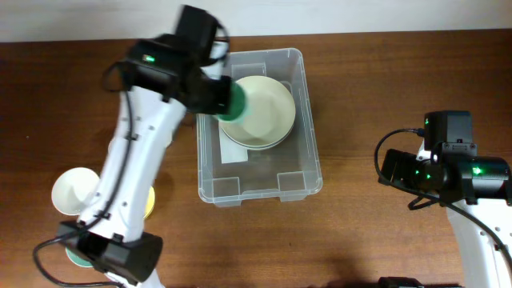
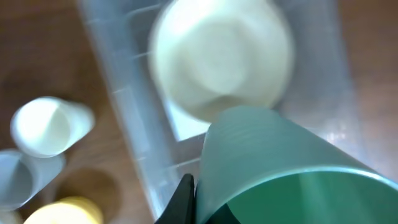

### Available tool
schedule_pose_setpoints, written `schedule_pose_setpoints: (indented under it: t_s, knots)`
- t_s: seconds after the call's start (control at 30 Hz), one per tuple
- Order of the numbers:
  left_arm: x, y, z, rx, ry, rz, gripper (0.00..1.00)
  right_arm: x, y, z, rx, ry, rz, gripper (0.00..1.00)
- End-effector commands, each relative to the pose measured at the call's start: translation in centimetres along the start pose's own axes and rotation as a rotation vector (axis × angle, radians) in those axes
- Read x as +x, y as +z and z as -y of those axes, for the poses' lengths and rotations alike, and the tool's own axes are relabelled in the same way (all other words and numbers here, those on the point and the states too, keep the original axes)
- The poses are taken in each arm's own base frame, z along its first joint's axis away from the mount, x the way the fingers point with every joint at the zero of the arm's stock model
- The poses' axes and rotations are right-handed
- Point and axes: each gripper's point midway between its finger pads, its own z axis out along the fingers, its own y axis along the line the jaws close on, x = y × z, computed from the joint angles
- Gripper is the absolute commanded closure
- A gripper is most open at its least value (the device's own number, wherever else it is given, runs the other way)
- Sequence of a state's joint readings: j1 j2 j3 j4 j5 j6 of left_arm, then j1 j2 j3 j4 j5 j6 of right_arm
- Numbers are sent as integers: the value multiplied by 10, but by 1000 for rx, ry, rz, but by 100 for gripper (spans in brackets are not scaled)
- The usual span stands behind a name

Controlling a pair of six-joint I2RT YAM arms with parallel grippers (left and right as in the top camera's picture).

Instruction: Pack container

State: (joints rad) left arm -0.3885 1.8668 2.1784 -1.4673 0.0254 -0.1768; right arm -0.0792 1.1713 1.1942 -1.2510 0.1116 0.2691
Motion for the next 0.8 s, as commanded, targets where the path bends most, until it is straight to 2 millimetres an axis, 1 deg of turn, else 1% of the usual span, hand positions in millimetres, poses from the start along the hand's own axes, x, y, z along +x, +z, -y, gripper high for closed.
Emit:
schedule_pose_setpoints:
  t_s: [0.0,0.1,0.17,0.23,0.27,0.3,0.53,0.6,0.63,0.7,0.77]
  knots:
    - [3,12,44,61,69,-10,99,0,-1,1,-2,8,4,1]
    - [8,23,65,76,66,-34,99,1,-2,1,-4,8,-1,1]
    - [13,34,78,81,56,-60,99,2,-1,1,-3,7,-4,1]
    - [17,46,90,81,49,-87,99,2,-2,1,-4,7,-3,1]
    - [22,61,100,77,43,-120,99,2,-2,1,-4,7,-3,1]
    - [26,68,104,74,39,-138,99,2,-2,1,-4,7,-3,1]
    - [48,111,125,35,-14,-248,99,2,-2,1,-4,7,-4,1]
    - [57,121,128,14,-41,-287,99,2,-2,1,-4,7,-4,1]
    - [67,130,130,-8,-62,-325,99,2,-2,1,-4,7,-4,1]
    - [75,136,133,-24,-63,-355,99,2,-2,1,-4,7,-4,1]
    - [79,140,136,-28,-56,-365,99,2,-1,1,-4,7,-4,1]
